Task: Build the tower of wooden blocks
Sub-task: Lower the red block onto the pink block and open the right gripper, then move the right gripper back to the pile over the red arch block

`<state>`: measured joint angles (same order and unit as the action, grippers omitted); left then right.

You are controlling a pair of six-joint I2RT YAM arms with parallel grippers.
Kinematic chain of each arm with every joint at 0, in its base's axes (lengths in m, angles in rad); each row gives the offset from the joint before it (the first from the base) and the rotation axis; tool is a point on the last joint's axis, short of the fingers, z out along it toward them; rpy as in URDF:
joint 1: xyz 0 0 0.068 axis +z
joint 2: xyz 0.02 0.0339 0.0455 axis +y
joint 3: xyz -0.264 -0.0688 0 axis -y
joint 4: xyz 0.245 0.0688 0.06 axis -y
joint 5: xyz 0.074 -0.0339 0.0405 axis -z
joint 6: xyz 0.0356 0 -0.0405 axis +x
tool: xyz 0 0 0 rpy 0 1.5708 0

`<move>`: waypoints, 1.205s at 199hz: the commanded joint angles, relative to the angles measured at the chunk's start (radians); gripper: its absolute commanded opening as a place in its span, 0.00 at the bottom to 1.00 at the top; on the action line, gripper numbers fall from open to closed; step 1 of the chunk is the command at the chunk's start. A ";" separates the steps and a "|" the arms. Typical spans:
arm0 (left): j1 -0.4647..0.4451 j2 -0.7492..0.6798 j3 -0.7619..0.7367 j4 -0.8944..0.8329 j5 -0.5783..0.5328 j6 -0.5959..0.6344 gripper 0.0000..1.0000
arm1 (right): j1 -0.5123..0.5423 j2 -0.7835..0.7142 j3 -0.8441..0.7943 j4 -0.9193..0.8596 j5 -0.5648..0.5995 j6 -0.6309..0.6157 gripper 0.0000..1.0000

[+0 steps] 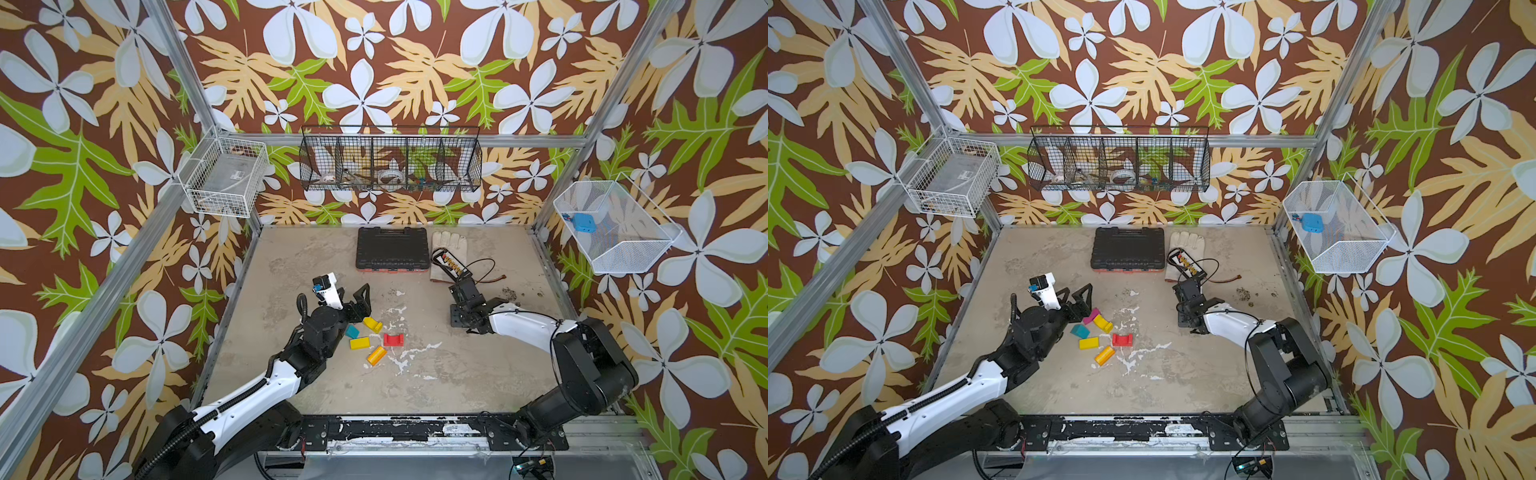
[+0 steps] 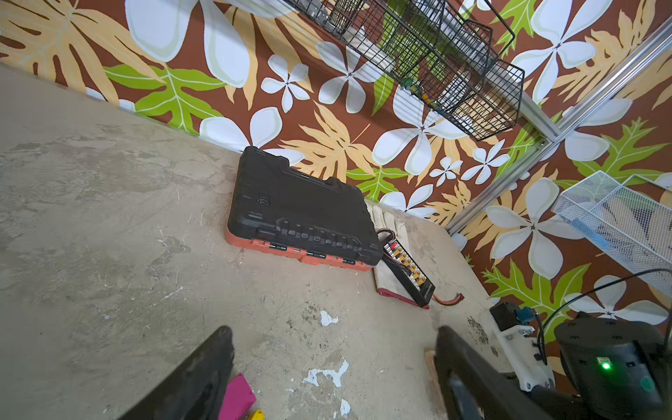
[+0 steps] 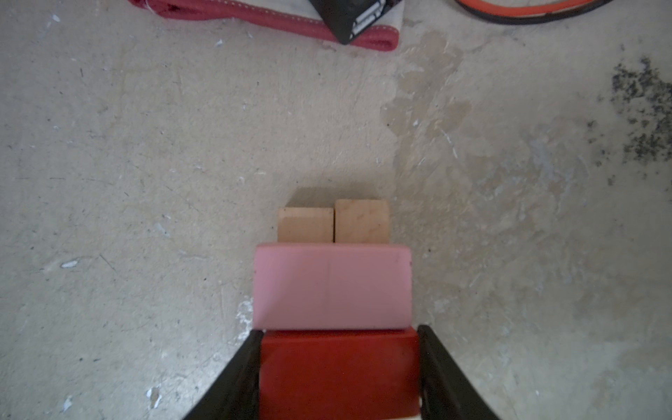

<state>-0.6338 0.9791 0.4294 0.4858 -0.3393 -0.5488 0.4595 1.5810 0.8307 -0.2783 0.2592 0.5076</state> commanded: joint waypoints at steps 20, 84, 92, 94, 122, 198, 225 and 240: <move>0.001 -0.006 0.003 0.025 -0.001 -0.006 0.87 | 0.001 0.014 0.015 -0.010 0.011 -0.011 0.46; 0.002 -0.010 0.002 0.025 -0.003 -0.006 0.88 | 0.001 0.033 0.031 -0.021 0.011 -0.018 0.55; 0.002 -0.009 0.002 0.025 -0.002 -0.006 0.88 | 0.001 0.032 0.030 -0.022 0.012 -0.018 0.56; 0.001 -0.009 0.002 0.025 -0.002 -0.006 0.88 | 0.002 0.031 0.030 -0.021 0.012 -0.018 0.56; 0.002 -0.010 0.002 0.025 -0.001 -0.006 0.88 | 0.001 0.032 0.031 -0.024 0.012 -0.020 0.63; 0.002 -0.015 -0.001 0.026 -0.003 -0.005 0.88 | 0.001 -0.013 0.019 -0.031 0.049 -0.016 0.78; 0.002 -0.015 -0.001 0.027 -0.004 -0.003 0.88 | 0.012 -0.071 -0.003 -0.026 0.068 -0.009 0.81; 0.001 -0.019 -0.003 0.025 -0.008 -0.002 0.88 | 0.064 -0.146 -0.026 -0.014 0.122 -0.009 0.88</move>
<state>-0.6338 0.9661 0.4290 0.4858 -0.3389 -0.5491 0.4728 1.5158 0.8265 -0.2966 0.3046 0.4934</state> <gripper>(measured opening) 0.877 0.827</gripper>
